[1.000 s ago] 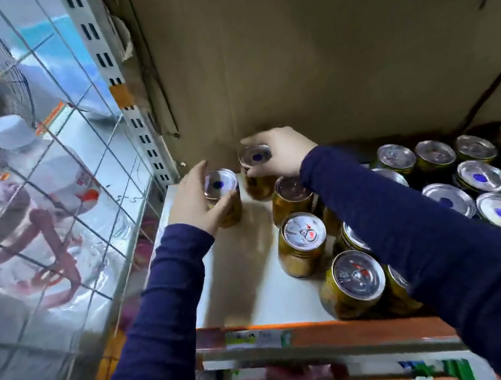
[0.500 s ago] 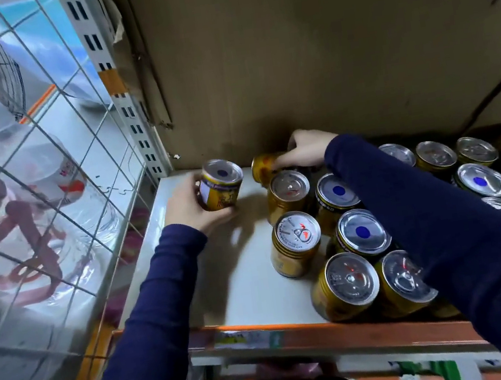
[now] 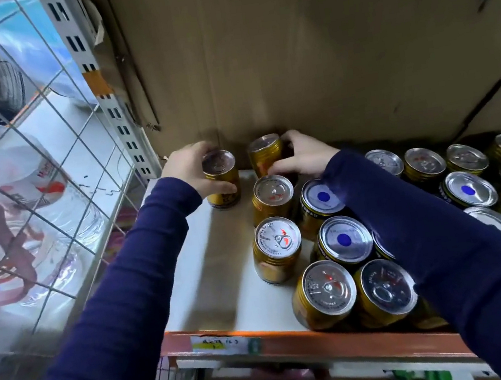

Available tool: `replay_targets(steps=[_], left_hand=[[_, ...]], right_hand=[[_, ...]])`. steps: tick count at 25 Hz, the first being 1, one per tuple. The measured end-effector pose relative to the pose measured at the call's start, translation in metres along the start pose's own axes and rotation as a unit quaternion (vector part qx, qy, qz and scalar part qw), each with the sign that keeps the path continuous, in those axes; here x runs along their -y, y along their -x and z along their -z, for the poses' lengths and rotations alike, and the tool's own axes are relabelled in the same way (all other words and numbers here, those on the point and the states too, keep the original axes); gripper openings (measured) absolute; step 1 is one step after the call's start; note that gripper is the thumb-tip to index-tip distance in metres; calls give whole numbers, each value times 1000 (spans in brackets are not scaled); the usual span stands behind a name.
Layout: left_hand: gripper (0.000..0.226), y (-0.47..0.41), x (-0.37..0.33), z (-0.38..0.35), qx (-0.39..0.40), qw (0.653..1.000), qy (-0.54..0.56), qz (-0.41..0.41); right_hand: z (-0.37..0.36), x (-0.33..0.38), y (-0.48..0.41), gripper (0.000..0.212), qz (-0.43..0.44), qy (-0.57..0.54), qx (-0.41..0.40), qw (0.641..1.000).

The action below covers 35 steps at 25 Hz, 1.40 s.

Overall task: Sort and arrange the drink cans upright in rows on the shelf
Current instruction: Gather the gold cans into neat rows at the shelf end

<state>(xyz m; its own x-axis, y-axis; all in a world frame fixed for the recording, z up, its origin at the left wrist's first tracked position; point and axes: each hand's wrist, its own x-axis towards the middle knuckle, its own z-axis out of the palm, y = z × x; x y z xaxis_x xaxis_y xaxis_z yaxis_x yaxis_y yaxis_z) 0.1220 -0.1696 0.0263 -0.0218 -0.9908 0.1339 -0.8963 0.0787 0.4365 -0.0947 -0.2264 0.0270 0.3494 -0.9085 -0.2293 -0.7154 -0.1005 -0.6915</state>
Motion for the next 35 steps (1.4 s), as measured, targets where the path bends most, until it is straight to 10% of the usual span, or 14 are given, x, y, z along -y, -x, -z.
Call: replay_targets(steps=[6,15,35], left_hand=[[85,4,9,-9,-30,997,63,31],[69,-15,5,-13,-12,993,101,57],[57,-27,-7,-30,-39,965,245,84]], right_hand=[[8,-6,6,69,48,-58,22,997],[31,11,6,69,73,266,-51,960],[8,9,-1,65,55,123,-171,976]])
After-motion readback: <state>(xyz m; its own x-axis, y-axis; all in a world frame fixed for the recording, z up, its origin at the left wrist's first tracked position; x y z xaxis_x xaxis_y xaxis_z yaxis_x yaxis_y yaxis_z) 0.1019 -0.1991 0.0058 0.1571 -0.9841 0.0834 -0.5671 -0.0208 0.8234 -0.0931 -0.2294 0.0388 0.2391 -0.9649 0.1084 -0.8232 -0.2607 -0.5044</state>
